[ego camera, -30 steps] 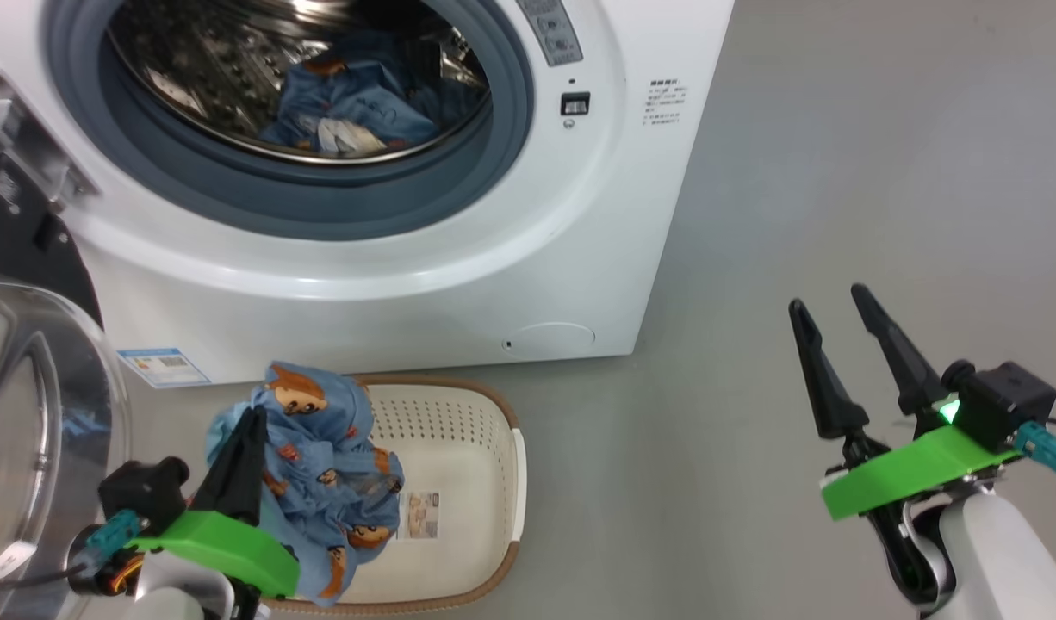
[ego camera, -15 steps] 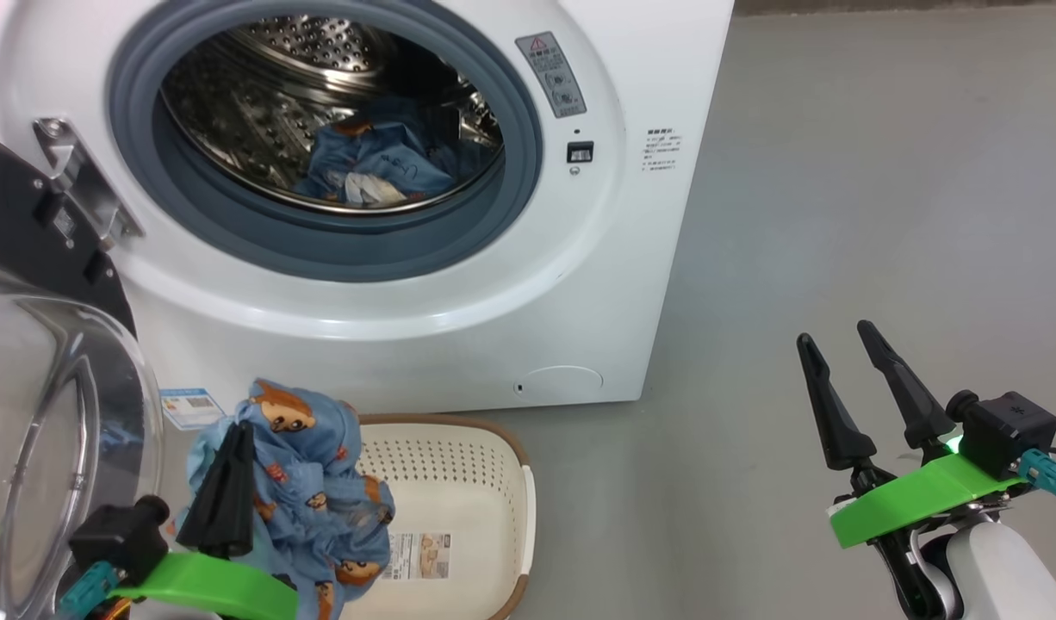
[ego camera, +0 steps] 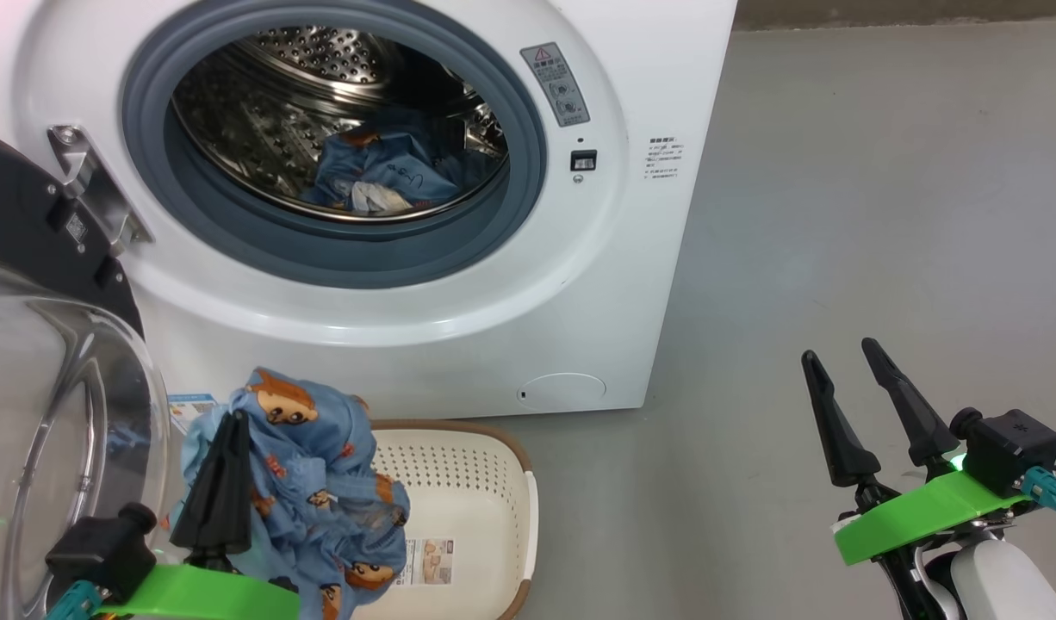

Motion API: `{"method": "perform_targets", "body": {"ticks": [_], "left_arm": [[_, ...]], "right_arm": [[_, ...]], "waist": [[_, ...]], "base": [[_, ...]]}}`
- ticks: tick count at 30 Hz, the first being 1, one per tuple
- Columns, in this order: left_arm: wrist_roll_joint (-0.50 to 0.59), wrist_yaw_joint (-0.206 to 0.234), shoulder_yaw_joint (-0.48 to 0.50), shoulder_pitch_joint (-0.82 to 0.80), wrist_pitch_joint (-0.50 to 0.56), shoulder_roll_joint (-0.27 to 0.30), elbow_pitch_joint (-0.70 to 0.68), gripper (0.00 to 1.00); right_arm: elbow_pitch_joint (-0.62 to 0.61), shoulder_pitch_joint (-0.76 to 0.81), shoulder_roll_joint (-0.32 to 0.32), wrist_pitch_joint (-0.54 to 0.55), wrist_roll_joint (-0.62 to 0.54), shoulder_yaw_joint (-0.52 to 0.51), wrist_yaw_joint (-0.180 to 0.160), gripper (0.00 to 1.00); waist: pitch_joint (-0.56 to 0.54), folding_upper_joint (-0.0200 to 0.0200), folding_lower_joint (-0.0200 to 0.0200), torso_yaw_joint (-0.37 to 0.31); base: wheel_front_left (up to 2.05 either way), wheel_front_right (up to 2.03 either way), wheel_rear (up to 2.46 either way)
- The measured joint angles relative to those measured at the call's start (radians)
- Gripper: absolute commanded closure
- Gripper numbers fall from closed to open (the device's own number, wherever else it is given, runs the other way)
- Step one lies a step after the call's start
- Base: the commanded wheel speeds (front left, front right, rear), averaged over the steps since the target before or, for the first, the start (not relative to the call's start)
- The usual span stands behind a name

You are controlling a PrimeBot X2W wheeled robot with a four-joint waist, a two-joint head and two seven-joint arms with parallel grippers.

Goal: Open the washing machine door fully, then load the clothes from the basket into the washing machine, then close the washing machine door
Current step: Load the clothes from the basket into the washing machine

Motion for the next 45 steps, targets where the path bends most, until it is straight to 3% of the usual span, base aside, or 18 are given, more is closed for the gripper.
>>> {"method": "perform_targets", "body": {"ticks": [9,18,32,45], "left_arm": [[-0.015,0.001,0.000,-0.022,0.010,0.004,-0.036,1.00],[-0.020,-0.018,0.003,-0.199,0.027,0.011,-0.034,1.00],[-0.032,-0.061,0.018,-0.657,0.026,-0.015,0.195,1.00],[0.001,-0.112,-0.006,-0.984,0.007,0.003,0.622,1.00]], "right_arm": [[-0.007,0.000,0.001,0.000,-0.001,0.001,0.000,0.00],[-0.017,-0.007,0.007,0.000,-0.001,0.004,0.000,0.00],[-0.040,-0.094,0.024,0.000,-0.001,0.006,0.000,0.00],[-0.074,-0.175,0.080,0.000,-0.010,0.012,0.000,0.00]], "waist": [[0.024,0.0000,0.0001,-0.003],[0.075,0.0000,0.0000,-0.014],[0.228,0.0000,0.0000,-0.053],[0.413,0.0000,0.0000,-0.114]], "base": [[0.00,0.00,0.00],[0.00,0.00,0.00],[0.00,0.00,0.00],[0.00,0.00,0.00]]}}
